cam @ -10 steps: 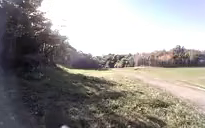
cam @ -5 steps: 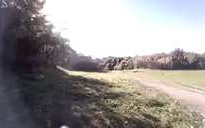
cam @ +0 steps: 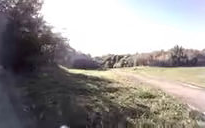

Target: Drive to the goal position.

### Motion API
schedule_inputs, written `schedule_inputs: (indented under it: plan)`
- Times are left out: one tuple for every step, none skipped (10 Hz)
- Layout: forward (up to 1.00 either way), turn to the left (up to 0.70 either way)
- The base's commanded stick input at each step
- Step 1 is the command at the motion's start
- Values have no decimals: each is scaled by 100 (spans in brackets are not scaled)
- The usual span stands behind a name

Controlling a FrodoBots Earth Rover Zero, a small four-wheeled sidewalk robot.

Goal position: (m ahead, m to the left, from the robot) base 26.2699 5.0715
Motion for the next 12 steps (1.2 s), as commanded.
schedule_inputs:
  plan:
    - [-43, 0]
    - [-26, 0]
    - [-16, 0]
    - [-6, 0]
    - [0, 0]
    - [0, 0]
    - [0, 0]
    - [0, 0]
    - [0, 0]
    - [0, 0]
    - [0, 0]
    - [0, 0]
